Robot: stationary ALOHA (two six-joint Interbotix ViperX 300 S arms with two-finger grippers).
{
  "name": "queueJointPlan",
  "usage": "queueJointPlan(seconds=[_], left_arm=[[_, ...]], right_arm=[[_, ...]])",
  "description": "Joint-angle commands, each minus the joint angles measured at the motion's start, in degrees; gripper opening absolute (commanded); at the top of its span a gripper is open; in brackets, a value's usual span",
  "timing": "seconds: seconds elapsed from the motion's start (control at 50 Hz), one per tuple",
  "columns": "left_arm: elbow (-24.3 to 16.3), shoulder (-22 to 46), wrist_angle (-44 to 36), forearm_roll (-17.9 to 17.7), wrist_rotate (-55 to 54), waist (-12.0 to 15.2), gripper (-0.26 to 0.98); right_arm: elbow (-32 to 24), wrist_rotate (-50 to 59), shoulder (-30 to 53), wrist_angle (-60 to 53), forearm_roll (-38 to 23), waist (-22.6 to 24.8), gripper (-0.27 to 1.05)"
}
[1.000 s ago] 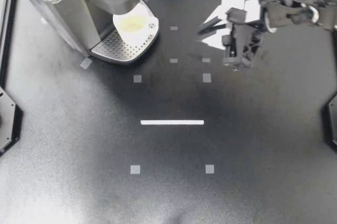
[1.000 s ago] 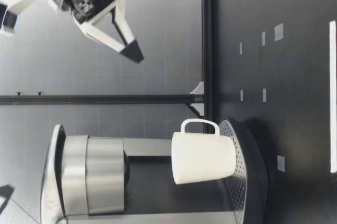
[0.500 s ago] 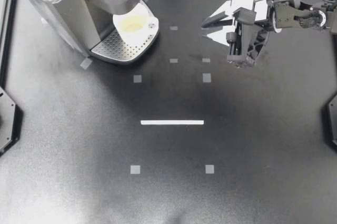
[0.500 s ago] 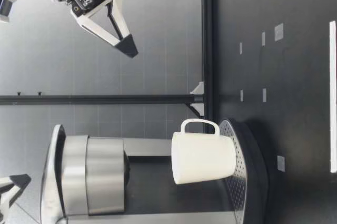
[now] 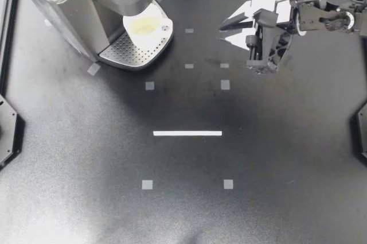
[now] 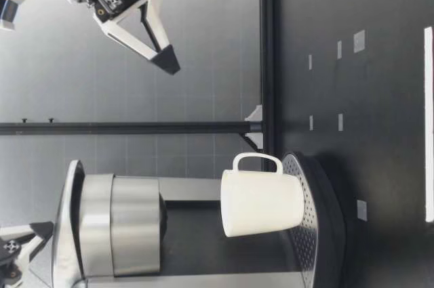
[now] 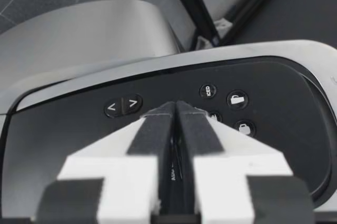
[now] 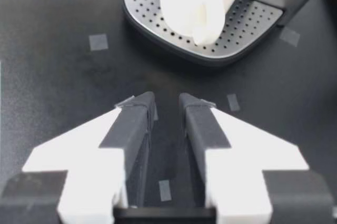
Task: Place the coffee capsule inside the capsule container, then place the cup onto the center of the cup tray.
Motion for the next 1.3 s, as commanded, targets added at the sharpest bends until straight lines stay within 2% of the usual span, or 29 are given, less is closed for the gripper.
queueJointPlan(seconds=[0.0,0.36,0.46,0.72,0.86,1.12,1.28], left_arm=[[-0.26,-0.09,-0.26,-0.26,0.00,0.26,0.11],[2.64,1.67,0.00,-4.04,0.18,0.26,0.11],[2.29,1.14,-0.53,-3.69,0.35,0.26,0.11],[0.35,-2.29,-5.10,0.44,2.02,0.26,0.11],[-0.26,-2.90,-8.09,0.53,2.20,0.26,0.11],[-0.88,-1.85,-8.44,0.09,2.37,0.18,0.11],[-0.88,-1.23,-8.26,-0.62,2.55,-0.79,0.11]], right_arm=[[-0.62,-0.09,-0.53,-0.53,0.09,0.09,0.34],[-0.62,-0.09,0.09,-0.70,0.09,0.09,0.34],[-0.62,-0.09,0.26,-0.79,0.09,0.09,0.34],[-0.44,0.18,0.35,-0.79,0.18,0.26,0.34],[-0.44,0.18,0.53,-1.05,0.18,0.70,0.34],[-0.44,0.18,0.70,-1.58,0.18,0.70,0.34],[-0.44,0.00,0.88,-2.46,0.09,0.79,0.34]])
